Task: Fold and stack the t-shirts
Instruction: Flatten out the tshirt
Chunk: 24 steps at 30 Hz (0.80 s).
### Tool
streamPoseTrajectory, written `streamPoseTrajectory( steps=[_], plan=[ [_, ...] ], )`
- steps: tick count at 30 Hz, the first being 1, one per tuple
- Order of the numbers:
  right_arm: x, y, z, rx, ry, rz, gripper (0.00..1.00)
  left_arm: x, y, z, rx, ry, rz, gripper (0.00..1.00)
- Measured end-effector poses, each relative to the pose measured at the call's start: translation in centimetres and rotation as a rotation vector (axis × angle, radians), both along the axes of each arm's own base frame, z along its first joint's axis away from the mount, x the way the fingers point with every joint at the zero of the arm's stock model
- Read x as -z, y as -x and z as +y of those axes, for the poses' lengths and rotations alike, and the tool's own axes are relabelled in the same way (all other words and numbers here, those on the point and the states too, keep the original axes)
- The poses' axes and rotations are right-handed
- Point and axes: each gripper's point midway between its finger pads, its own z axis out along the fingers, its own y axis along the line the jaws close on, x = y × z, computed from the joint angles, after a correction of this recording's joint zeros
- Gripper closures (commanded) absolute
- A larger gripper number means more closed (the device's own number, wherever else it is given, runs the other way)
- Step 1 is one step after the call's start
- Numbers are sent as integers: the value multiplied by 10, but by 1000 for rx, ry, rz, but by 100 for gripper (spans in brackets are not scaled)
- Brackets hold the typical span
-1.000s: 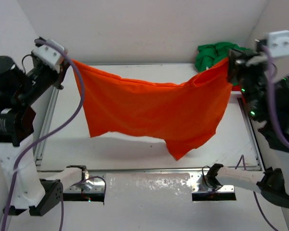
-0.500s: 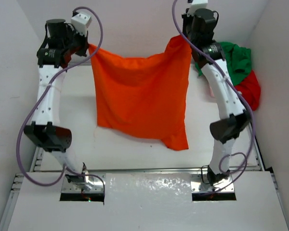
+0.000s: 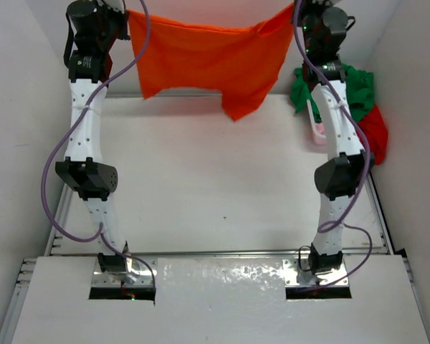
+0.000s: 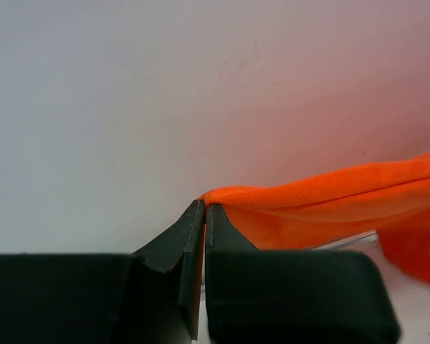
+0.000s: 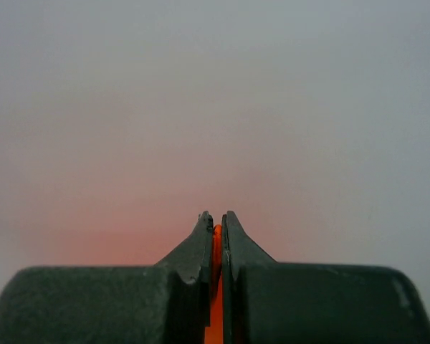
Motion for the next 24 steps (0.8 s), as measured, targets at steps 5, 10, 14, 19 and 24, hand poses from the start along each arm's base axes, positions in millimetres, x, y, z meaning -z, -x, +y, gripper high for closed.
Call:
streamPoseTrajectory(
  steps=[5,10,14,19,24],
  plan=[
    [-58,68,7,-78,33,-109,100,-1,15,-2,17,-21,8,100],
    [24,146,11,-150,37,9,100,53,48,0,27,-92,152,100],
    [151,184,12,-173,29,231,100,128,87,5,48,-197,323,100],
    [301,266,16,-208,14,544,100,244,153,12,107,-330,578,100],
    [365,331,33,-287,-5,651,100,341,227,19,151,-397,805,100]
  ],
)
